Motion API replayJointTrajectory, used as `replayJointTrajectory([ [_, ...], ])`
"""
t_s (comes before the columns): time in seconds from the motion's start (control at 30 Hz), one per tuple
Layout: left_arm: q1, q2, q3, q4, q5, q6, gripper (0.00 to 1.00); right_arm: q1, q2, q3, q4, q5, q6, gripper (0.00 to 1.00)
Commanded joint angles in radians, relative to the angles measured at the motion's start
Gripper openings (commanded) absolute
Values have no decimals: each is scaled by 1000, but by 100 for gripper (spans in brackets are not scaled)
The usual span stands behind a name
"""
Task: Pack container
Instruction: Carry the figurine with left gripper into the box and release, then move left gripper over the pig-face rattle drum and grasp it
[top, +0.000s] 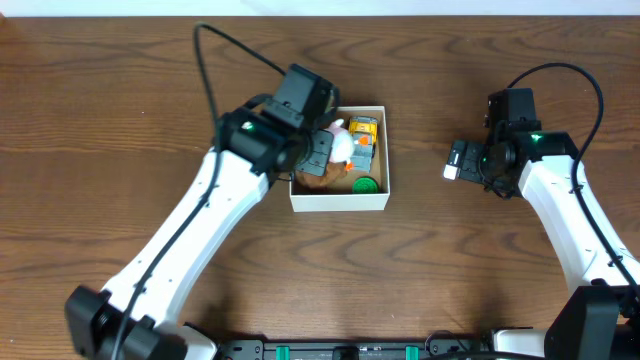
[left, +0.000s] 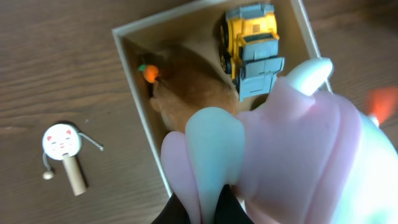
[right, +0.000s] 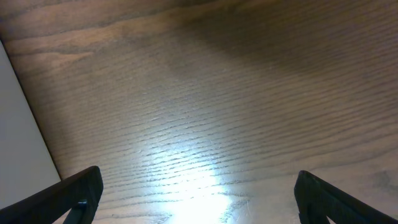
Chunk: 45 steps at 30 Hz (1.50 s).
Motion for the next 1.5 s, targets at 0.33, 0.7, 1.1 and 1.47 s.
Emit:
replayJointTrajectory([
  [0.33,-31,195,8,44,51,11,6,-7,1,-1,0,4,-5,99],
  [0.7,-62,235,7,62,51,11,59,-7,1,-1,-3,4,-5,99],
  [1.1,-40,180,8,45,43,10,82,-7,1,-1,-4,4,-6,99],
  [1.47,277,0,7,24,-20,-52,98,-7,1,-1,-4,4,-6,99],
])
